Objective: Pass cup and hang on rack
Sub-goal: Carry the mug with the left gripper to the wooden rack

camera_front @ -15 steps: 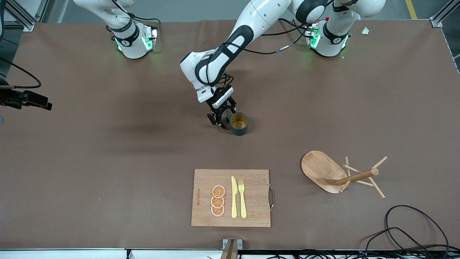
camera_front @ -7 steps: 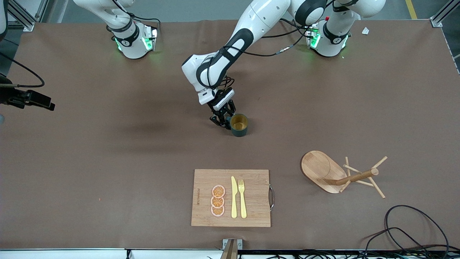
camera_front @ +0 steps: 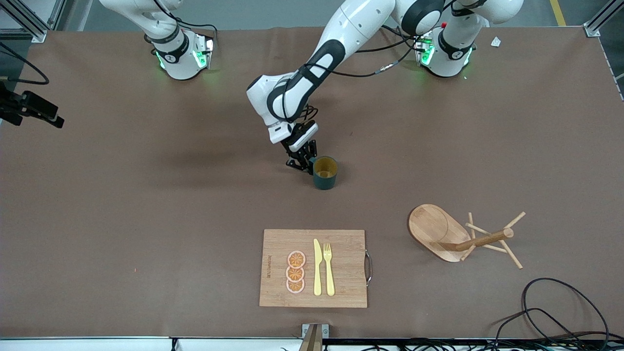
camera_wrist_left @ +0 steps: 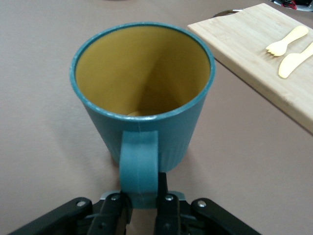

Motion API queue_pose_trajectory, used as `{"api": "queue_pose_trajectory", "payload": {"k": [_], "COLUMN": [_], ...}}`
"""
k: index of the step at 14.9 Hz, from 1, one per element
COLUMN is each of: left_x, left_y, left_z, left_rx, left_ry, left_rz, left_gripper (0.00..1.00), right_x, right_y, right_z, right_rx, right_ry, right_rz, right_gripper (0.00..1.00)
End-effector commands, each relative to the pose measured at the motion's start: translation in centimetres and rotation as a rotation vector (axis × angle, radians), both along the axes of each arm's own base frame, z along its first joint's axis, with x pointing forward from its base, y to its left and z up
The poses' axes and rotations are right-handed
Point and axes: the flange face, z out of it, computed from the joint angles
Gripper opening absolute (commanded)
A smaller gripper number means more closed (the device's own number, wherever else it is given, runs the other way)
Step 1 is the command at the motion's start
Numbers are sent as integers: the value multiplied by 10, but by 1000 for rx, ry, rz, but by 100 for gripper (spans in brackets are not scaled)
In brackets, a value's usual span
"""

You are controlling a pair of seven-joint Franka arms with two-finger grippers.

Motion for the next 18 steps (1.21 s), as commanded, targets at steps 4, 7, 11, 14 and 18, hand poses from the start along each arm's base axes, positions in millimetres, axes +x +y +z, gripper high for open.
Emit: {"api": "queue_pose_trajectory", "payload": {"k": [4, 7, 11, 14, 18], "left_x": [76, 124, 185, 216, 263], "left_y": [14, 42, 111, 168, 252], "left_z": [102, 169, 286, 338, 347], "left_rx": [-274, -469, -728, -908, -1138], "left_ry": [151, 268, 377, 449, 549], "left_rz": [51, 91, 91, 65, 52], "left_gripper": [0, 0, 0, 0, 0], "right_x": [-13, -13, -15, -16, -18], "right_y": [-5, -5, -5, -2, -2], "right_z": [2, 3, 17, 29, 40], "right_rx": [2, 1, -6, -8, -9], "right_ry": [31, 29, 27, 12, -1], "right_rz": [-7, 2, 2, -1, 2], "right_gripper": [100, 100, 100, 100, 100]}}
